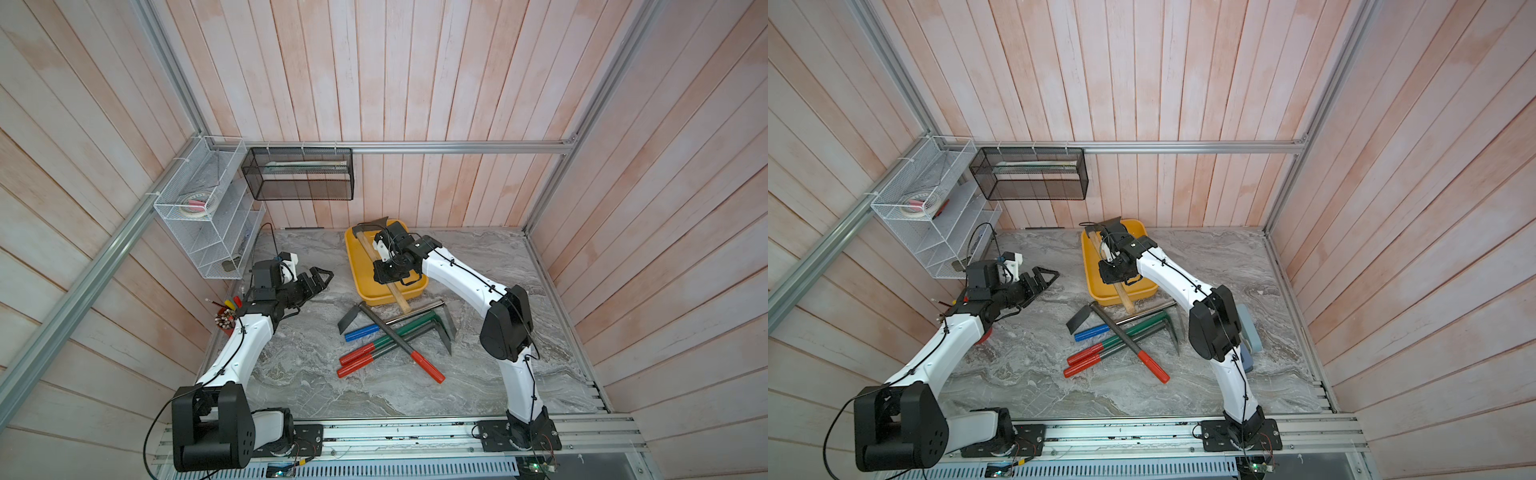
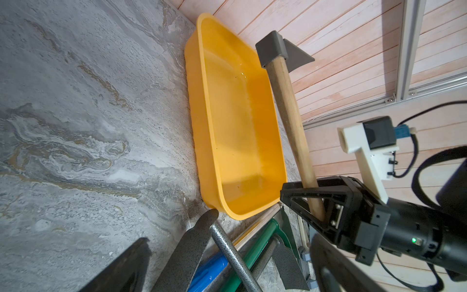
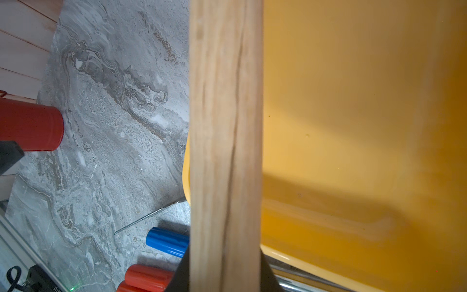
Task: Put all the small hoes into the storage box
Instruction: Pick up the hoe from the center of the board, then place the hoe in the storage box.
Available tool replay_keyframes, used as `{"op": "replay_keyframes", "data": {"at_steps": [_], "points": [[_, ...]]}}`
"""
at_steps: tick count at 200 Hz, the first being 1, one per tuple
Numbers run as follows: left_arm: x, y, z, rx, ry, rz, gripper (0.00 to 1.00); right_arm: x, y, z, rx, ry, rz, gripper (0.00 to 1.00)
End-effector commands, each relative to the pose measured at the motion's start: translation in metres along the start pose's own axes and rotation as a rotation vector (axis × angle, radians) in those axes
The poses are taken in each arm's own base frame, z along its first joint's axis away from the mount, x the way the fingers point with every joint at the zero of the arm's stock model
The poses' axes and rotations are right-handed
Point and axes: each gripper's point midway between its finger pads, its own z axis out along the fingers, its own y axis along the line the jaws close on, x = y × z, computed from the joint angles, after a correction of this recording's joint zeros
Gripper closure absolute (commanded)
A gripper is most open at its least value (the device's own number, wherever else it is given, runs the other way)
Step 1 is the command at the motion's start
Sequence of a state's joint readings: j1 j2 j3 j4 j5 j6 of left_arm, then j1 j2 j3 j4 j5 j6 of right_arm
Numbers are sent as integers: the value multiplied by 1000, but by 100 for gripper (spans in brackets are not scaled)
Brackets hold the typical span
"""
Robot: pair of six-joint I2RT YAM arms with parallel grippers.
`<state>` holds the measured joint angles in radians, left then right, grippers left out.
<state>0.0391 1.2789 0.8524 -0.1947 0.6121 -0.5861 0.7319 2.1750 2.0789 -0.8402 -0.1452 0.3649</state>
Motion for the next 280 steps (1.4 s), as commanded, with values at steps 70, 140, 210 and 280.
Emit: {"op": "replay_keyframes", "data": {"at_steps": [70,140,210,280], "points": [[7,7,0,-9,8,0,0,-38,-5,12,-39,-48,42,100],[17,12,6,14,22,-50,0,-43,-18,28,-48,-32,76,100],[24,12,10,8,47,-49,0,-45,-23,48,-70,-28,82,100],[29,11,13,12,62,-50,0,-52,-17,64,-126,-43,88,100]]}}
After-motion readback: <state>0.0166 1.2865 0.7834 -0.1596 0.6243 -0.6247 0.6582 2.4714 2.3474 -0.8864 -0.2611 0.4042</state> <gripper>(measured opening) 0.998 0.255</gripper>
